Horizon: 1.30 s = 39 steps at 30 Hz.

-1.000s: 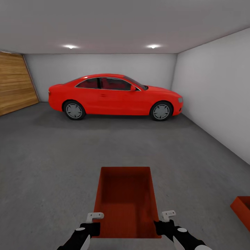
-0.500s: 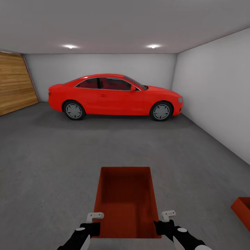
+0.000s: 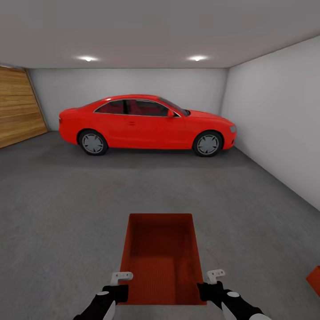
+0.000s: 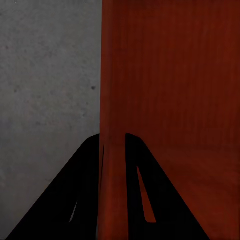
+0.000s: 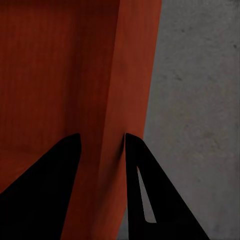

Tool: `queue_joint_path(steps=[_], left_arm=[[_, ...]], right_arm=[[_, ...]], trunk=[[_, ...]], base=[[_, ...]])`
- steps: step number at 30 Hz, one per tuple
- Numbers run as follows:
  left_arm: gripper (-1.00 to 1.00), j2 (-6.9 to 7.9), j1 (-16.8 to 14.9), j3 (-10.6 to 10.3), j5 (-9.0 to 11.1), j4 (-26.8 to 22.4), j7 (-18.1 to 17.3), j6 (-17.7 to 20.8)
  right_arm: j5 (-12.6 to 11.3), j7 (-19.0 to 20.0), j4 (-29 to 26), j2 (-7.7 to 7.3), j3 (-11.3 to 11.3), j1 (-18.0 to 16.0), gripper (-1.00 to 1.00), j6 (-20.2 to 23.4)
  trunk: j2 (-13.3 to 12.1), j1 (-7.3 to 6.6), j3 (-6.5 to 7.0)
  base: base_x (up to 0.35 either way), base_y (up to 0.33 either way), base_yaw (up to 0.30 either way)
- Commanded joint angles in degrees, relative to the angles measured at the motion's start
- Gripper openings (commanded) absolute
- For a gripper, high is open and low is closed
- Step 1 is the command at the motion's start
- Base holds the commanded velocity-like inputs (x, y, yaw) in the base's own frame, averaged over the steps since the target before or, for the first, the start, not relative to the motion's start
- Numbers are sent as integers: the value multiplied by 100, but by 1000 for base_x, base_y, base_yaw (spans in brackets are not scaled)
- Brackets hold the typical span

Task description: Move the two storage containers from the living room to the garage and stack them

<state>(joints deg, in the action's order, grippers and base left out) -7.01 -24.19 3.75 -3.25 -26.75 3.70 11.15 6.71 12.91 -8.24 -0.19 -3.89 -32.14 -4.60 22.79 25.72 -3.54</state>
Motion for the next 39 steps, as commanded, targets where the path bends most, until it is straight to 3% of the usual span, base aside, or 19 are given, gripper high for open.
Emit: queue_joint_path(steps=[1, 31, 39], left_arm=[[-100, 253, -7, 237, 26, -59, -9, 36], [-100, 253, -7, 240, 26, -59, -9, 36], [-100, 253, -7, 240, 26, -59, -9, 36]], right_arm=[[58, 309, 16, -113, -24, -3, -100, -29], [67, 317, 16, -116, -16, -3, -100, -24], [59, 317, 16, -113, -15, -3, -100, -24]], trunk=[[12, 7, -13], [12, 7, -13], [12, 7, -13]], base=[[326, 0, 0], [327, 0, 0], [326, 0, -192]])
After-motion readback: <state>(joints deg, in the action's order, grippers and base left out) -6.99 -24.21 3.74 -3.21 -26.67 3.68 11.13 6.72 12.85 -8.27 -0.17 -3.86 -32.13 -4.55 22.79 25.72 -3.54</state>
